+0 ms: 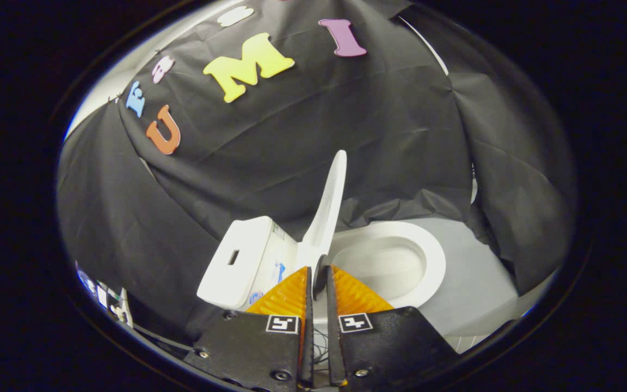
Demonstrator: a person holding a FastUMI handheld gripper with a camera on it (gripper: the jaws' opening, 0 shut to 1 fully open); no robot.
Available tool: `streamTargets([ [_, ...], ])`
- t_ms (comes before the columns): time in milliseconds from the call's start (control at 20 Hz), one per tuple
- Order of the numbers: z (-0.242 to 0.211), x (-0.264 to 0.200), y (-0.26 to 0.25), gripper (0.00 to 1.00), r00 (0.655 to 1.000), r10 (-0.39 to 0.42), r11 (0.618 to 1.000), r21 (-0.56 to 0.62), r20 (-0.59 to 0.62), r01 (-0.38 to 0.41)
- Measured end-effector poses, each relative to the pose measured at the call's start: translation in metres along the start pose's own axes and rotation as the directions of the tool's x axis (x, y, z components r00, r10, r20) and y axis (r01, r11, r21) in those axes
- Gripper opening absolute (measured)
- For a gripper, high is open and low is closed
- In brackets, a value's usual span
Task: Open the toilet lid.
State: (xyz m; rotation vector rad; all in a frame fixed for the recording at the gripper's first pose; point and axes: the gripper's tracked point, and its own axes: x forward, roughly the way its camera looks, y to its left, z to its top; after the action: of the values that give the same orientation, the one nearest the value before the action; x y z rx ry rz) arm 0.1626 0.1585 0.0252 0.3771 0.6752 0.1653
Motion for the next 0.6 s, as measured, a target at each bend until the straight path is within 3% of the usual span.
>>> streamTargets([
  [600, 0.006, 0.001, 0.076, 0.16, 0.999, 0.036, 0.990, -0.139, 0.019, -0.033],
])
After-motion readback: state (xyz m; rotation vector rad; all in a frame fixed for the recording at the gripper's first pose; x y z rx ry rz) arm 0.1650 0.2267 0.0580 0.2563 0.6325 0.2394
